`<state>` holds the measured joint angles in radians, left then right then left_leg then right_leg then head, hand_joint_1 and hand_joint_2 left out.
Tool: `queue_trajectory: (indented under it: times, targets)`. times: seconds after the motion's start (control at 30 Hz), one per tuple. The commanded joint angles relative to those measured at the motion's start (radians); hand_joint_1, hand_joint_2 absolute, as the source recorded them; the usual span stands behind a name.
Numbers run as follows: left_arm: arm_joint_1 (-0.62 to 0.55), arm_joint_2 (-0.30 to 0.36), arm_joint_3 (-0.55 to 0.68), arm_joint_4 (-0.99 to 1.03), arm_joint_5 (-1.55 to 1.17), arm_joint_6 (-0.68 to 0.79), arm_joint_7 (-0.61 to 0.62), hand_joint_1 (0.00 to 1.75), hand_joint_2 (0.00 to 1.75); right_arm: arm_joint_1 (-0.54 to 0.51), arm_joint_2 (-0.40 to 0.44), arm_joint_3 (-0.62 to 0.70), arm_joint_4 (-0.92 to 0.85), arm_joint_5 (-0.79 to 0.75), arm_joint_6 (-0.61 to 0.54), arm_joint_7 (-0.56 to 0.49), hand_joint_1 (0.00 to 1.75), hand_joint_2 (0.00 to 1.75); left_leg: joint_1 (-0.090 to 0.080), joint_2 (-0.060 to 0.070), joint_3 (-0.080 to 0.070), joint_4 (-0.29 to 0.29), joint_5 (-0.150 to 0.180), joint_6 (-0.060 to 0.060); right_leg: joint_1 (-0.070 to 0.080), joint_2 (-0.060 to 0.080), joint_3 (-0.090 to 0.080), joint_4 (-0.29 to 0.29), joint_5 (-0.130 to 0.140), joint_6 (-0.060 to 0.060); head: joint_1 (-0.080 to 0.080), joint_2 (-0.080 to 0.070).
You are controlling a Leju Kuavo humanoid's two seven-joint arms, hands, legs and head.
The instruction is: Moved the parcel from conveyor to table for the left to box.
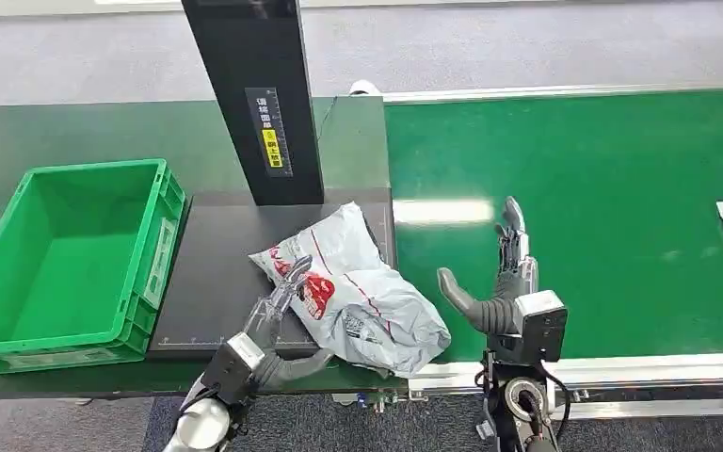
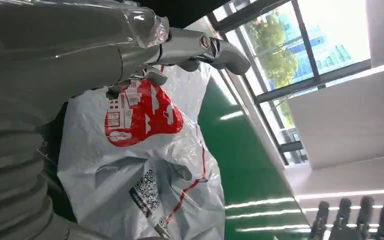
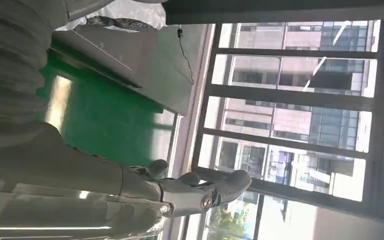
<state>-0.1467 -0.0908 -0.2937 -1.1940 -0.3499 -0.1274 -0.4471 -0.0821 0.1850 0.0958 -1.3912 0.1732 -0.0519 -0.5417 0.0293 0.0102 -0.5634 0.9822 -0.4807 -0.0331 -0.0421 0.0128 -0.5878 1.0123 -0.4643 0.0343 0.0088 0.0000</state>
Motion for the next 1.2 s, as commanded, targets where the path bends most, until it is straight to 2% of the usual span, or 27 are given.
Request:
queue_trajectory:
  times: [0.03,0.13,0.3,0.67,0.7,0.73,0.87,0.93,1.2]
  targets:
    - [-0.018,0.0,-0.077,0.039,-0.291,0.166,0.088,0.0,1.75,-0.034,-0.01,-0.053,0.032,-0.001,0.022,0.001,0.0,1.75,0.0,-0.002,0.001,-0.001,0.0,0.002,0.001,-0.002,0.002,-0.001,0.0,-0.002,0.0,0.0]
    - [-0.036,0.006,-0.091,0.069,-0.444,0.232,0.162,0.0,1.75,-0.035,-0.008,-0.07,0.03,0.016,0.036,0.003,0.0,1.75,0.0,-0.002,0.001,-0.001,0.0,0.002,0.001,-0.002,0.002,-0.001,0.0,-0.003,0.0,0.0]
    - [-0.053,-0.015,-0.077,0.136,-0.589,0.247,0.273,0.0,1.75,-0.026,0.001,-0.084,0.044,0.016,0.06,0.011,0.0,1.75,0.0,-0.002,0.002,-0.001,0.0,0.002,0.001,-0.002,0.002,-0.001,0.0,-0.002,0.0,0.0]
    - [-0.159,-0.074,-0.009,0.298,-0.609,0.258,0.353,0.0,1.75,-0.049,0.016,-0.046,0.104,0.047,0.094,0.024,0.0,1.75,0.0,-0.002,0.001,-0.001,0.0,0.002,0.001,-0.002,0.002,-0.001,0.0,-0.003,0.0,0.0]
    - [-0.16,-0.074,-0.006,0.304,-0.606,0.257,0.355,0.21,1.75,-0.047,0.015,-0.046,0.104,0.046,0.094,0.024,0.0,1.75,0.001,-0.002,0.002,-0.002,0.001,0.003,0.002,-0.002,0.004,-0.003,0.001,-0.004,0.0,0.0]
    - [-0.155,-0.077,0.003,0.304,-0.598,0.265,0.354,1.22,1.75,-0.044,0.015,-0.046,0.104,0.047,0.094,0.026,0.0,1.75,0.0,-0.001,0.002,-0.001,0.001,0.002,0.001,-0.002,0.003,-0.002,0.001,-0.003,0.0,0.0]
    - [-0.152,-0.075,0.003,0.303,-0.597,0.267,0.353,1.22,1.75,-0.042,0.014,-0.047,0.103,0.046,0.094,0.025,0.0,1.75,0.0,-0.001,0.001,-0.001,0.0,0.001,0.001,-0.001,0.002,-0.001,0.0,-0.002,0.0,0.0]
    - [-0.131,-0.069,0.012,0.281,-0.591,0.271,0.35,1.71,1.75,-0.035,0.015,-0.047,0.095,0.047,0.094,0.027,0.0,1.75,0.0,-0.001,0.002,-0.001,0.0,0.002,0.001,-0.001,0.003,-0.002,0.0,-0.003,0.0,0.0]
    - [-0.131,-0.069,0.012,0.281,-0.591,0.271,0.35,1.71,1.75,-0.035,0.015,-0.047,0.095,0.047,0.094,0.027,0.0,1.75,0.0,-0.001,0.002,-0.002,0.0,0.003,0.001,-0.001,0.003,-0.002,0.001,-0.003,0.0,0.0]
